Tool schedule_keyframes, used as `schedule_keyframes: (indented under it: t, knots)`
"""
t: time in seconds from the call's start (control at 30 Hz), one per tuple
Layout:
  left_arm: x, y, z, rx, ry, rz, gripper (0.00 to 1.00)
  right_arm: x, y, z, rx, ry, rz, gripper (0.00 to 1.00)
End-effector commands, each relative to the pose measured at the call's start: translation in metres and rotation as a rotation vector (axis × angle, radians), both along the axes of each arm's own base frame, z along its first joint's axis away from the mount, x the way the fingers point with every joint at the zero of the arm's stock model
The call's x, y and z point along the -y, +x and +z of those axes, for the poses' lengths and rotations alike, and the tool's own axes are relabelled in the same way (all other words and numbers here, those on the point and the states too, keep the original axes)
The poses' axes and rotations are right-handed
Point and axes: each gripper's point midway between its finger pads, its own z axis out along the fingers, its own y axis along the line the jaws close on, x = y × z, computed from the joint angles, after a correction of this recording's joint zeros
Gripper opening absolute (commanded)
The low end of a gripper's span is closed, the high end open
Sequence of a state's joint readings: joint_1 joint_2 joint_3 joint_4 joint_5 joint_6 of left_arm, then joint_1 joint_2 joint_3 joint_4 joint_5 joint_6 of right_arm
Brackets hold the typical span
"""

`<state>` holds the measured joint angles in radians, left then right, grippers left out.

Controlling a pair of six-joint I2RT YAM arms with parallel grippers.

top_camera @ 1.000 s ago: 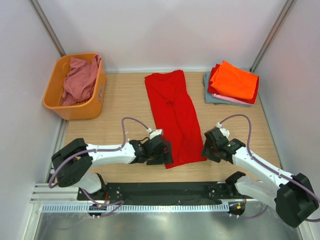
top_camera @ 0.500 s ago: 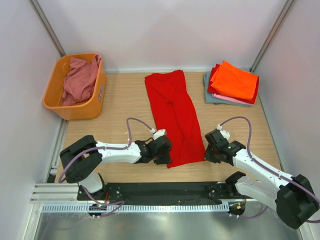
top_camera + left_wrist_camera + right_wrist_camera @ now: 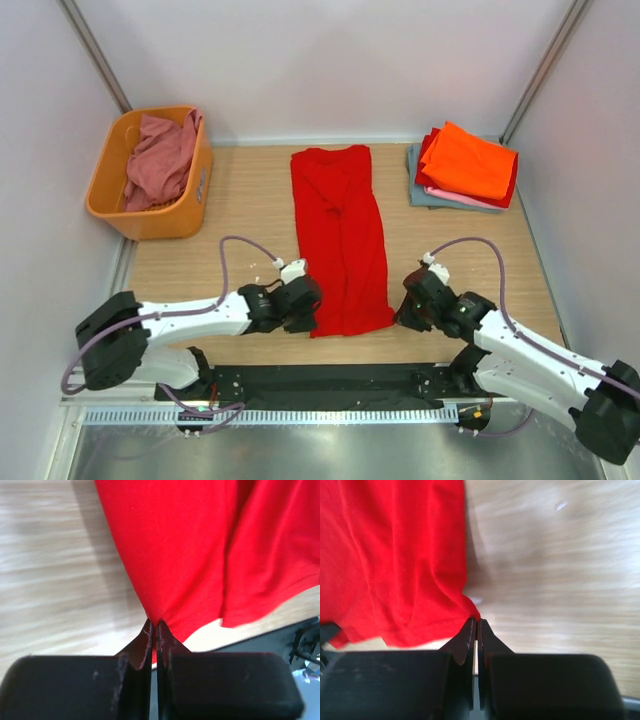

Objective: Fold and stack the t-shirts
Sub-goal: Fold the tshirt

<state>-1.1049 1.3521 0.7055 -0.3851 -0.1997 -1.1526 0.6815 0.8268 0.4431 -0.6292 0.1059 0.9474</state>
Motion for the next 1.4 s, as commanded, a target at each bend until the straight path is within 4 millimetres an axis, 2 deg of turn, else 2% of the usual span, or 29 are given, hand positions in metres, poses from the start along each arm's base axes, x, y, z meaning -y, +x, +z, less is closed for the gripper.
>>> schedule_keyframes:
  t: [0.0,0.1,0.13,0.27,0.37,0.4,0.47,0.5,0.53,0.57,0.6,0.67,0.7,0.73,0.8,0.83,0.9,0.93,1.0,1.07,1.1,1.13,1.2,1.23,1.3,1.37]
  knots:
    - [-0.033,-0.008,0.006,0.003,0.057,0.045,0.0,-0.034,-0.01,0.018,0.027,0.055,0.019,0.01]
    - [-0.048,-0.014,0.009,-0.001,0.074,0.069,0.0,-0.052,-0.018,0.019,0.036,0.048,0.025,0.01]
    - [-0.05,-0.015,0.015,0.006,0.058,0.074,0.0,-0.06,-0.028,0.018,0.039,0.045,0.062,0.01]
    - [-0.067,-0.02,0.021,0.003,0.063,0.104,0.01,-0.07,-0.033,0.021,0.065,0.038,0.059,0.01]
    - [-0.08,-0.022,0.029,0.015,0.083,0.119,0.02,-0.08,-0.025,0.039,0.119,0.06,0.056,0.01]
    - [-0.087,-0.024,0.03,0.014,0.107,0.121,0.03,-0.086,-0.019,0.051,0.146,0.075,0.055,0.01]
    - [-0.089,-0.019,0.041,0.045,0.113,0.123,0.06,-0.091,-0.013,0.058,0.174,0.046,0.08,0.01]
    - [-0.093,-0.019,0.043,0.057,0.14,0.104,0.08,-0.099,-0.008,0.073,0.197,0.062,0.086,0.01]
    - [-0.094,-0.017,0.046,0.067,0.152,0.099,0.1,-0.097,-0.003,0.076,0.216,0.03,0.082,0.01]
    - [-0.096,-0.011,0.05,0.08,0.186,0.104,0.1,-0.097,0.001,0.073,0.219,-0.021,0.091,0.01]
    - [-0.098,-0.008,0.053,0.087,0.204,0.1,0.11,-0.103,0.008,0.088,0.244,-0.021,0.083,0.01]
    - [-0.097,0.002,0.062,0.091,0.232,0.08,0.11,-0.099,0.016,0.087,0.247,-0.098,0.093,0.01]
    - [-0.095,0.006,0.065,0.092,0.234,0.073,0.11,-0.1,0.026,0.094,0.256,-0.094,0.077,0.01]
    - [-0.093,0.018,0.075,0.11,0.225,0.064,0.11,-0.1,0.032,0.097,0.26,-0.095,0.07,0.01]
    - [-0.088,0.029,0.083,0.105,0.208,0.054,0.11,-0.097,0.047,0.101,0.255,-0.09,0.068,0.01]
    - [-0.089,0.044,0.094,0.126,0.198,0.057,0.12,-0.099,0.053,0.103,0.259,-0.08,0.069,0.01]
    - [-0.084,0.057,0.096,0.105,0.192,0.045,0.12,-0.094,0.07,0.108,0.259,-0.094,0.059,0.01]
    - [-0.084,0.072,0.105,0.114,0.181,0.064,0.12,-0.093,0.075,0.109,0.261,-0.103,0.057,0.01]
    - [-0.081,0.085,0.108,0.111,0.187,0.03,0.12,-0.092,0.089,0.112,0.264,-0.128,0.062,0.01]
    - [-0.077,0.106,0.109,0.1,0.2,0.015,0.11,-0.088,0.106,0.119,0.273,-0.127,0.043,0.01]
    - [-0.073,0.112,0.107,0.087,0.197,0.002,0.11,-0.088,0.111,0.118,0.268,-0.13,0.045,0.01]
    - [-0.071,0.126,0.108,0.08,0.199,0.009,0.11,-0.081,0.121,0.115,0.261,-0.151,0.034,0.01]
    - [-0.068,0.137,0.104,0.057,0.201,-0.012,0.09,-0.081,0.133,0.12,0.267,-0.148,0.025,0.01]
    - [-0.064,0.145,0.104,0.042,0.197,-0.015,0.09,-0.082,0.137,0.116,0.257,-0.159,0.037,0.01]
    - [-0.063,0.145,0.104,0.027,0.202,-0.033,0.11,-0.082,0.144,0.12,0.258,-0.152,0.033,0.01]
    - [-0.061,0.139,0.104,0.034,0.166,-0.039,0.16,-0.083,0.143,0.117,0.246,-0.157,0.047,0.01]
